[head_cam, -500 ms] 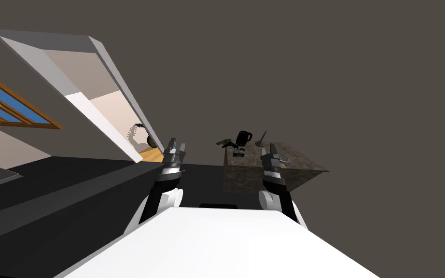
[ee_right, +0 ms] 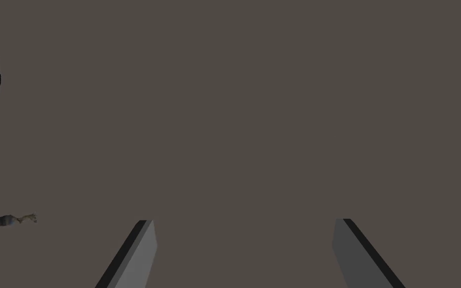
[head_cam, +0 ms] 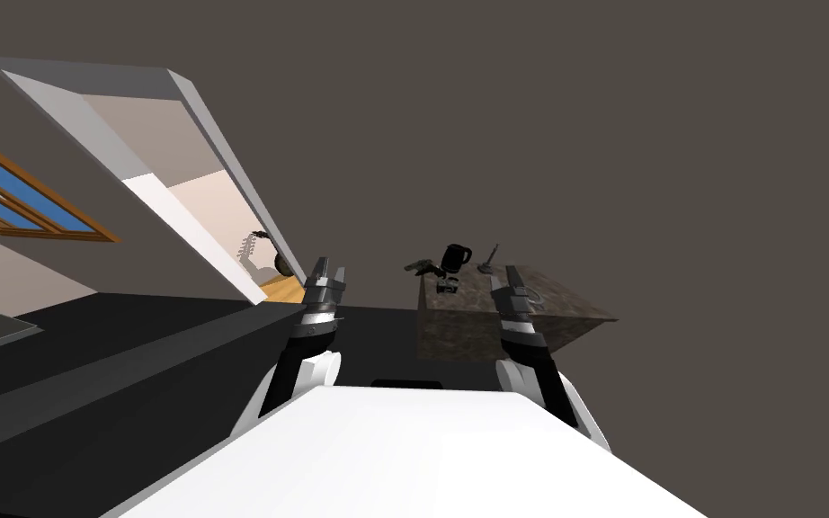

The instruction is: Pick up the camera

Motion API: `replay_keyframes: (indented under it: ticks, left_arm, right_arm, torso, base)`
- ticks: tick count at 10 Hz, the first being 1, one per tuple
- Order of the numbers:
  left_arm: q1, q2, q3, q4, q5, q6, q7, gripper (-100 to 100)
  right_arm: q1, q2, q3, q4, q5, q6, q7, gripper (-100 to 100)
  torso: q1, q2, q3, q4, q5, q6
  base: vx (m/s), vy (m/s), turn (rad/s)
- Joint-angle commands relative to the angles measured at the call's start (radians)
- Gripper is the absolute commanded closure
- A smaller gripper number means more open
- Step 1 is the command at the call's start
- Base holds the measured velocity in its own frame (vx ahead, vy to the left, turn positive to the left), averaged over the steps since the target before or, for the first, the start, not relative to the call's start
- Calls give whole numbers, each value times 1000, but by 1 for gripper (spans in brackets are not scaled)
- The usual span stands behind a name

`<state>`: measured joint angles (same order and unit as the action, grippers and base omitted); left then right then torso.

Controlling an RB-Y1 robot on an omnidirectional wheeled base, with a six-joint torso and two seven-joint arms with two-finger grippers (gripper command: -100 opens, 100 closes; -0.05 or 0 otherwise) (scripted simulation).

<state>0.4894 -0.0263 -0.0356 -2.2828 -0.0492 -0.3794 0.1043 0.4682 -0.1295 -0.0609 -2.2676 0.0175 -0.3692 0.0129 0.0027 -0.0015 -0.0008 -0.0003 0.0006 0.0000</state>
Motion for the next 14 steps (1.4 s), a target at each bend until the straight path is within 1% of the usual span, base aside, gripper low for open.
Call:
replay_keyframes:
  ticks: [1, 3, 4, 5, 6, 7, 8, 9, 10, 11, 12, 13, 14]
  left_arm:
    - [0, 0, 0, 0, 0, 0, 0, 0]
    - [0, 0, 0, 0, 0, 0, 0, 0]
    - [0, 0, 0, 0, 0, 0, 0, 0]
    - [0, 0, 0, 0, 0, 0, 0, 0]
    - [0, 0, 0, 0, 0, 0, 0, 0]
    - [0, 0, 0, 0, 0, 0, 0, 0]
    - [0, 0, 0, 0, 0, 0, 0, 0]
    - [0, 0, 0, 0, 0, 0, 0, 0]
    - [0, 0, 0, 0, 0, 0, 0, 0]
    - [0, 0, 0, 0, 0, 0, 0, 0]
    - [0, 0, 0, 0, 0, 0, 0, 0]
    - [0, 0, 0, 0, 0, 0, 0, 0]
    - [0, 0, 0, 0, 0, 0, 0, 0]
  right_arm:
    - [4, -35, -10, -6, 5, 1, -12, -100]
    - [14, -102, -49, -21, 30, 2, -50, -100]
    - [14, -126, -49, -21, 30, 2, -50, -100]
    - [19, -160, -71, -27, 46, 2, -71, -100]
    - [19, -176, -71, -27, 46, 2, -71, -100]
    - [23, -214, -94, -32, 65, 1, -93, -100]
    - [23, -230, -94, -32, 65, 1, -93, -100]
    - [28, -267, -118, -35, 85, -1, -116, -100]
    - [28, -285, -118, -35, 85, -1, -116, -100]
    - [32, -320, -143, -36, 108, -5, -139, -100]
    - [32, -343, -143, -36, 108, -5, -139, -100]
    - [36, -376, -168, -35, 134, -9, -163, -100]
    - [36, -403, -168, -35, 134, -9, -163, -100]
  torso:
    - [0, 0, 0, 0, 0, 0]
    - [-1, 0, 0, 0, 0, 0]
    - [-1, 0, 0, 0, 0, 0]
    - [-1, 0, 0, 0, 0, 0]
    - [-1, 0, 0, 0, 0, 0]
    - [-1, 0, 0, 0, 0, 0]
    - [-1, 0, 0, 0, 0, 0]
    - [-1, 1, 0, 0, 0, 0]
    - [-1, 1, 0, 0, 0, 0]
    - [-1, 1, 0, 0, 0, 0]
    - [-1, 1, 0, 0, 0, 0]
    - [-2, 1, 1, 0, 0, 0]
    - [-2, 1, 0, 0, 0, 0]
  base:
    - [19, 34, 2]
    - [17, 36, 29]
    - [16, 31, 6]
    - [19, 29, 34]
    - [16, 24, 17]
    - [17, 29, 39]
    - [11, 22, 25]
    - [11, 26, 64]
    - [13, 21, 28]
    - [8, 24, 59]
    - [8, 17, 44]
    - [8, 18, 101]
    - [7, 13, 42]
